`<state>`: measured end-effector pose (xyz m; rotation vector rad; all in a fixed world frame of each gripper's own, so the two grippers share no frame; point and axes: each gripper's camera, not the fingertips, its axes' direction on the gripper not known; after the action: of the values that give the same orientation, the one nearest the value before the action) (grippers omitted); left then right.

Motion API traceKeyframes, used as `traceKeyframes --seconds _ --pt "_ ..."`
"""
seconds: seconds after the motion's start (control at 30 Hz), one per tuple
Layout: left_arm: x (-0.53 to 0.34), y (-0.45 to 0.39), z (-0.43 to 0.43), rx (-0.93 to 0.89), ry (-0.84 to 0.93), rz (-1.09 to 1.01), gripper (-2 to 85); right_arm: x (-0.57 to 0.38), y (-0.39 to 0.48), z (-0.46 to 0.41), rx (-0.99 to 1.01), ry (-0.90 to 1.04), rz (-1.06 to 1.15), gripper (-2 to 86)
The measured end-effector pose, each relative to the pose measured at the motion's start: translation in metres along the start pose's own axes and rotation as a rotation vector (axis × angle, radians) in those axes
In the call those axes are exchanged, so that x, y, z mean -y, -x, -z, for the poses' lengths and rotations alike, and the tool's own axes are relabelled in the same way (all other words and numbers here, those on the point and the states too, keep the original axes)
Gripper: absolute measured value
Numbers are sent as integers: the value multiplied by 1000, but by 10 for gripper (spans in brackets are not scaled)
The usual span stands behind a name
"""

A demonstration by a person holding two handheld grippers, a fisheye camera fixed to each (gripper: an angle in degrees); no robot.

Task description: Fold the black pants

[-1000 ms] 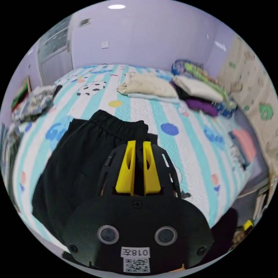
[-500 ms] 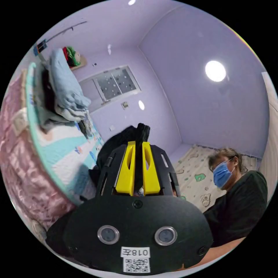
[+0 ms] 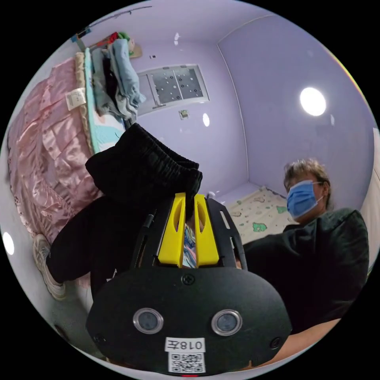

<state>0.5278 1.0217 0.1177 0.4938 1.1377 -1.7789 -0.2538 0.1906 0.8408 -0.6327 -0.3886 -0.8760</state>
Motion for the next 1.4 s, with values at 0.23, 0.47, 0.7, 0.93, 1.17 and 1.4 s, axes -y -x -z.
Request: traceKeyframes --seconds 0.23,0.47,0.7,0.93,1.17,1.4 --pt "-3 11 34 -10 1 -19 35 -15 11 -59 -47 323 132 158" --pt "12 26 53 1 23 -28 33 -25 -12 -44 -67 410 151 121" --pt "86 32 54 -15 -24 -151 34 -48 -148 55 363 125 -425 57" --pt "242 12 -30 -124 25 -317 37 -168 -301 235 487 -555 -959 53" --pt "326 5 -83 -201 19 -364 37 -356 -343 391 328 -772 -1091 52" --pt "285 150 -89 254 156 10 32 -591 -308 384 222 -661 -1511 51"
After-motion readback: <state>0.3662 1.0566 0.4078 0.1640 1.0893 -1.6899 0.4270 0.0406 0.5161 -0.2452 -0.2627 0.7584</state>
